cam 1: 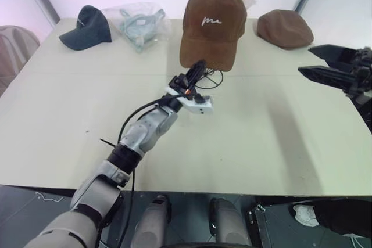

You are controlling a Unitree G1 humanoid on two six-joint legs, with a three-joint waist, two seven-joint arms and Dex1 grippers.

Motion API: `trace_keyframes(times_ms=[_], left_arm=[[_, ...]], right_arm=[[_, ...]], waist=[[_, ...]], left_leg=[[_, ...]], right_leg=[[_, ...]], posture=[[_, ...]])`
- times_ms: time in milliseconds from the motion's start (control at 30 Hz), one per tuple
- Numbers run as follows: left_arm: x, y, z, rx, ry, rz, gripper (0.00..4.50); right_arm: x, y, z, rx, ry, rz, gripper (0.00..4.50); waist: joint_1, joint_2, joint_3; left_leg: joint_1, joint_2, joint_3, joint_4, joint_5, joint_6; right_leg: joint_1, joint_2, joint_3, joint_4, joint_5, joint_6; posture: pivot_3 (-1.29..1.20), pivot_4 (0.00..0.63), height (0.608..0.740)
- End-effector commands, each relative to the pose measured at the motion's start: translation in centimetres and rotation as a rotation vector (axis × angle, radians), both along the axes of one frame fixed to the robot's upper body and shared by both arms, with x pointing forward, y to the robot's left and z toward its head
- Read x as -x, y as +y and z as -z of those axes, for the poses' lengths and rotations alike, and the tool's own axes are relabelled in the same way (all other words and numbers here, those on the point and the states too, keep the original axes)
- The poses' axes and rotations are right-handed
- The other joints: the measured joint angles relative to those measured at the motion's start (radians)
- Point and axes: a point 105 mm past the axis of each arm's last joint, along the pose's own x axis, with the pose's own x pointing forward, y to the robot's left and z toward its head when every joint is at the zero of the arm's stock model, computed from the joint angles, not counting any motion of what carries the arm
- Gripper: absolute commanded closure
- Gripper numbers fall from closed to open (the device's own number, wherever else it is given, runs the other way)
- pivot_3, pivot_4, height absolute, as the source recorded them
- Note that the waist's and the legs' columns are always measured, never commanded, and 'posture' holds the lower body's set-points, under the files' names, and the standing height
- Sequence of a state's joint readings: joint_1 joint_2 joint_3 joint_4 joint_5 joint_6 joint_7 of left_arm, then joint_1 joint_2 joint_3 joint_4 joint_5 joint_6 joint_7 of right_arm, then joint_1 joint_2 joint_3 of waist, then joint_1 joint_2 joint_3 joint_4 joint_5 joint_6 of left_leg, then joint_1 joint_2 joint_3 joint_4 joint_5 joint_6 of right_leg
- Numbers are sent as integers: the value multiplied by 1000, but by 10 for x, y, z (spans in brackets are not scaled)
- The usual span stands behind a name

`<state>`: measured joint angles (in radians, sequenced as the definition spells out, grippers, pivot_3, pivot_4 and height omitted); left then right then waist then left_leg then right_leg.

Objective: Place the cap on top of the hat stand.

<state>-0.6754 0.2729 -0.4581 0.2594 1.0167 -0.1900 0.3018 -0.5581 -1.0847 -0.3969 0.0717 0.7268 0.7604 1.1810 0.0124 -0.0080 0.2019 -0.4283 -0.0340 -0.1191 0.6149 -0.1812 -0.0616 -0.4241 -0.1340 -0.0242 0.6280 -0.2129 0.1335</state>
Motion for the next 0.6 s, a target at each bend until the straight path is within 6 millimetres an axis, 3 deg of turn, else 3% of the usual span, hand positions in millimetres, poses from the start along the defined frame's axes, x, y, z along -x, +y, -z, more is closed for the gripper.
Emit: trace_keyframes(times_ms=[33,233,600], left_arm=[[11,-7,-2,14,-5,26,4447],[19,-12,10,8,49,39,4447],[11,-11,13,10,79,23,4447]], right_arm=[[6,-2,-14,7,-56,7,0],[5,-1,-13,2,-53,5,0],[4,1,-12,1,-55,8,0]], waist=[[0,0,0],[0,0,0],[0,0,0]], left_leg=[[0,0,0,0,0,0],[0,0,0,0,0,0],[0,0,0,0,0,0]], right_leg=[[0,0,0,0,0,0],[0,0,0,0,0,0],[0,0,0,0,0,0]], posture=[[0,150,740],[0,150,740],[0,150,740]])
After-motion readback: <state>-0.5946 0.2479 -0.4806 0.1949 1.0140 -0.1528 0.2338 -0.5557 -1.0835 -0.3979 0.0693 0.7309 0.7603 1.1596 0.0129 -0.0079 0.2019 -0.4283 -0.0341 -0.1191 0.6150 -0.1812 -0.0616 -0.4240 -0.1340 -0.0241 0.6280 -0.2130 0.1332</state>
